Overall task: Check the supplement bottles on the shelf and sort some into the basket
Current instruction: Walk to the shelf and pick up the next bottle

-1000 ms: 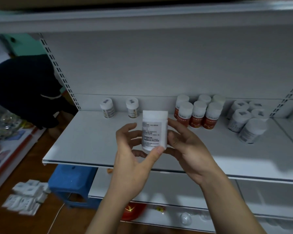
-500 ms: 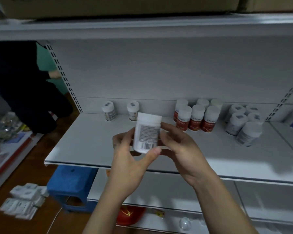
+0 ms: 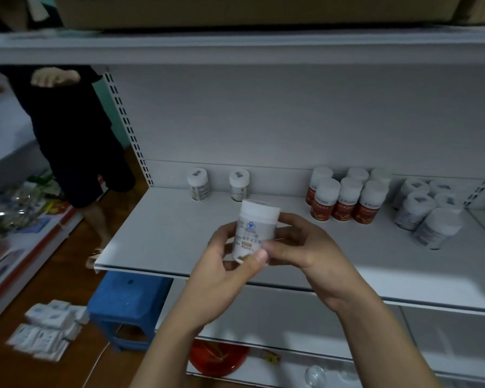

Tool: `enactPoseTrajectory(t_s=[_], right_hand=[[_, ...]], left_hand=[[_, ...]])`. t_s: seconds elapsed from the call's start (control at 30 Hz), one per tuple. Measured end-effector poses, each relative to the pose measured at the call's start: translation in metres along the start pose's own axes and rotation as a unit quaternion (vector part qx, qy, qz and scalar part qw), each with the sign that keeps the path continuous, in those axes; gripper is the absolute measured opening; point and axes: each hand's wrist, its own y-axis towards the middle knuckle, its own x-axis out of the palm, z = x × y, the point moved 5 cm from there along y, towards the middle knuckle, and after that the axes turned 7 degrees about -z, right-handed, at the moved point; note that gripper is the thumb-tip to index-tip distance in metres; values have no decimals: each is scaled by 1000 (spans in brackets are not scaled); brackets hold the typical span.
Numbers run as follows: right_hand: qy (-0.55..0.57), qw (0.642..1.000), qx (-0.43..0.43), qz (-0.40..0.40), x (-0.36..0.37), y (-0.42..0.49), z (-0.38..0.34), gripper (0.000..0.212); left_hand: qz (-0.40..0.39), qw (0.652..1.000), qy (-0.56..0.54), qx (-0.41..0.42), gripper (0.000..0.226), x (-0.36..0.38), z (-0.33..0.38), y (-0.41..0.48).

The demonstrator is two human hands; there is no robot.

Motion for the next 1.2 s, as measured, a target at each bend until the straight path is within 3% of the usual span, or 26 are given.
enactPoseTrajectory(t_s=[0.13,0.3,0.47,0.57,0.7,0.8,1.0,1.2], right_hand=[[-100,994,-21,-23,7,-2,-12,53],[-144,988,-32,-52,19,6,-30,53],[-134,989,-13,54,27,25,-27,29],[-137,988,1,66,34,35,-22,19],[-141,987,16,79,40,44,-16,30],[-210,970,10,118,42,53,-19,44],[-352,922,1,162,58,73,-16,44],[-401,897,28,183,47,103,1,38]], left_hand=[[16,996,86,5,68,-18,-7,7],[21,994,103,38,67,-44,-4,15],[-7,995,98,30,60,-59,-2,20],[-3,993,116,11,58,-70,-4,26],[-22,992,124,-20,56,-81,-19,35],[-15,992,120,-22,60,-84,-30,44],[12,992,122,4,56,-90,-52,64],[-24,964,263,-12,72,-103,-73,87]])
